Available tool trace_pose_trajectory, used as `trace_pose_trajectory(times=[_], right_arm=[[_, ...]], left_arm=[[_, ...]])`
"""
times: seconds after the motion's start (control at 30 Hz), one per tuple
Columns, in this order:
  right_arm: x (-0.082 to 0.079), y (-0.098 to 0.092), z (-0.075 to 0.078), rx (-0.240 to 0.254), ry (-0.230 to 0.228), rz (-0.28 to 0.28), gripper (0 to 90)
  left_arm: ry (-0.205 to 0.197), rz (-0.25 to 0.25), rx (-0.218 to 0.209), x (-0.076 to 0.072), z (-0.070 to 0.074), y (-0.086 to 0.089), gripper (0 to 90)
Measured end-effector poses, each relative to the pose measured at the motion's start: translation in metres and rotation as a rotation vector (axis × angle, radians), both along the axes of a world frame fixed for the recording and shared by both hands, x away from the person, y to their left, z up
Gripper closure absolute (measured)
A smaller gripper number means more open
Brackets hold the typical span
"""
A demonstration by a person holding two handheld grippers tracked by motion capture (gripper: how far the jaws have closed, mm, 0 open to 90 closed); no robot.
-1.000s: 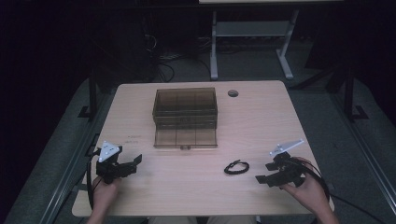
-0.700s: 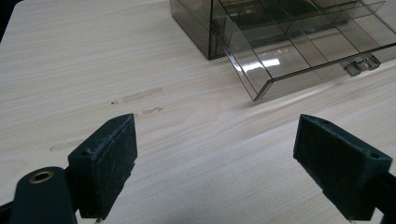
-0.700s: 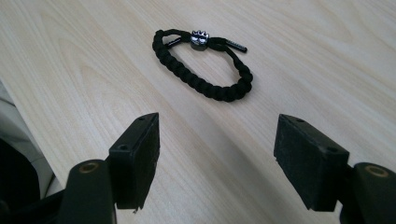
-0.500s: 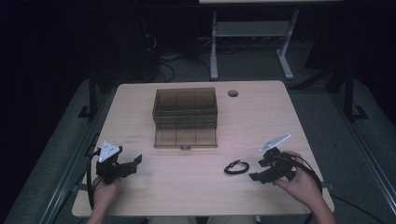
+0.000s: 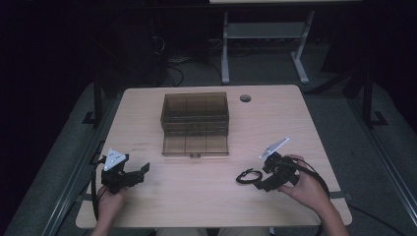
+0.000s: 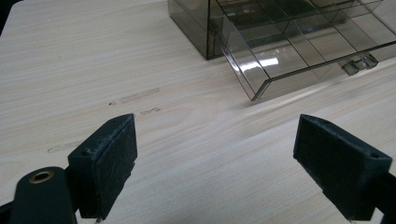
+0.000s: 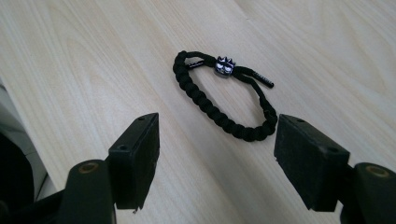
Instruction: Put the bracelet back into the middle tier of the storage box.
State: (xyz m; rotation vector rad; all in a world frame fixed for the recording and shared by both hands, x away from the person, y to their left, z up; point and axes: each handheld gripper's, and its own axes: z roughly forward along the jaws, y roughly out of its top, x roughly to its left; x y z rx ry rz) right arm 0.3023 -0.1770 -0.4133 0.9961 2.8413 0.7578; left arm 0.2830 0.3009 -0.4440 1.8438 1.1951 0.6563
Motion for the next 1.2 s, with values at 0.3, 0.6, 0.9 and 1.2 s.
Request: trace_pose_trajectory(times=[0.3,0.6,0.9,1.2], right_arm=[[0.009,0.013,-0.005,-0.025,0.022,0.018,28.8],[0.021,0.025,-0.012,-0.065,0.023,0.037,28.1],[0.029,0.032,-0.023,-0.125,0.031,0.050,28.7],[0.029,0.036,-0.028,-0.153,0.039,0.064,32.4]], left_arm=[[0.002,0.000,0.000,0.000,0.000,0.000,13.1],[0.001,0.000,-0.004,0.000,0.000,0.000,13.2],[-0.002,-0.002,0.000,0.000,0.001,0.001,13.1],[-0.002,0.000,-0.004,0.000,0.001,0.001,13.1]])
